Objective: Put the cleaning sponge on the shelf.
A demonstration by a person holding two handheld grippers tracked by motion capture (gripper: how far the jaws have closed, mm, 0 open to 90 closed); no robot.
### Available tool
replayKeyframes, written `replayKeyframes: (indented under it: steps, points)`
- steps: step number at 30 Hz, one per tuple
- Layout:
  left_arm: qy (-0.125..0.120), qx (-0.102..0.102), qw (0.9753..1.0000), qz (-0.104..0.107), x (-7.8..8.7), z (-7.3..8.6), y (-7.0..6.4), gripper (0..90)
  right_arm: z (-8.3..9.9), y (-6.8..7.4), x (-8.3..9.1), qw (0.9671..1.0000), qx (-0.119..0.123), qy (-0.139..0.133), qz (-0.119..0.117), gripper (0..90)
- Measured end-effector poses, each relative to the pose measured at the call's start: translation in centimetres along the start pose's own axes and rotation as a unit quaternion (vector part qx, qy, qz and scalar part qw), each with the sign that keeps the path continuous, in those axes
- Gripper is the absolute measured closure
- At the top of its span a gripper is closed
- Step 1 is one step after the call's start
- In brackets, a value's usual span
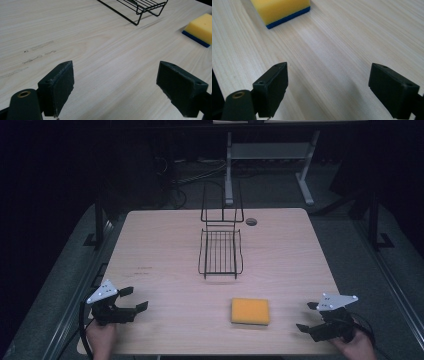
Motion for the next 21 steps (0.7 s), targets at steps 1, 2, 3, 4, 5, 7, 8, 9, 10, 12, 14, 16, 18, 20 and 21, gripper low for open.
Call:
replayKeyframes:
  steps: [1, 2, 3, 4, 5, 7, 8, 9, 10, 12, 14, 16, 18, 20, 21]
  points:
    - [0.002, 0.001, 1.0000, 0.001, -0.1, 0.0, 0.0, 14.1, 0.0, 0.0, 0.0, 1.0000, 0.000, 0.003, -0.001, 15.6]
    - [0.001, 0.001, 1.0000, 0.001, -0.1, 0.0, 0.0, 14.0, 0.0, 0.0, -0.1, 1.0000, 0.004, 0.004, -0.001, 15.6]
    - [0.001, 0.000, 1.0000, 0.001, -0.1, 0.0, 0.0, 14.1, 0.0, 0.1, -0.1, 1.0000, 0.005, 0.005, -0.001, 15.6]
    - [0.001, 0.000, 1.0000, 0.003, -0.1, 0.0, -0.1, 14.1, 0.0, 0.2, -0.1, 1.0000, 0.004, 0.006, -0.003, 15.6]
    - [-0.001, 0.001, 1.0000, 0.002, -0.1, 0.0, -0.1, 14.1, -0.1, 0.3, -0.2, 1.0000, 0.006, 0.003, -0.004, 15.6]
    - [-0.001, 0.000, 1.0000, 0.004, 0.0, 0.1, 0.0, 14.1, -0.3, 0.5, -0.3, 0.9999, 0.013, 0.008, -0.005, 15.6]
    - [0.000, 0.001, 1.0000, 0.004, 0.1, 0.1, 0.0, 14.1, -0.4, 0.7, -0.4, 0.9998, 0.016, 0.011, -0.006, 15.6]
    - [-0.005, 0.001, 1.0000, 0.003, 0.2, 0.1, 0.0, 14.1, -0.6, 0.8, -0.4, 0.9997, 0.018, 0.014, -0.006, 15.6]
    - [-0.006, 0.002, 1.0000, 0.004, 0.2, 0.1, 0.0, 14.1, -0.7, 0.9, -0.5, 0.9996, 0.022, 0.015, -0.008, 15.6]
    - [-0.006, 0.005, 1.0000, 0.004, 0.3, 0.2, 0.0, 14.0, -1.1, 1.2, -0.6, 0.9994, 0.029, 0.015, -0.010, 15.6]
    - [-0.007, 0.006, 1.0000, 0.004, 0.3, 0.2, 0.1, 14.1, -1.5, 1.4, -0.6, 0.9992, 0.034, 0.017, -0.013, 15.6]
    - [-0.008, 0.005, 1.0000, 0.003, 0.4, 0.2, 0.1, 14.1, -1.7, 1.7, -0.8, 0.9988, 0.040, 0.020, -0.018, 15.6]
    - [-0.009, 0.005, 0.9999, 0.002, 0.4, 0.2, 0.1, 14.1, -1.9, 1.9, -0.9, 0.9982, 0.050, 0.025, -0.020, 15.6]
    - [-0.007, 0.004, 1.0000, 0.002, 0.3, 0.1, 0.0, 14.1, -2.2, 2.2, -0.9, 0.9978, 0.056, 0.028, -0.022, 15.6]
    - [-0.005, 0.002, 1.0000, 0.003, 0.3, 0.1, 0.0, 14.1, -2.4, 2.3, -0.8, 0.9977, 0.059, 0.027, -0.022, 15.6]
Point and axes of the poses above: each handheld gripper's, and its own axes: x roughly backward along the jaws, z roughly out of its underside, y roughly to its left, the point moved 5 cm from there along -x, roughly forward along the jaws, and after that the axes turned 1 degree about -x, right-handed, at the moved point
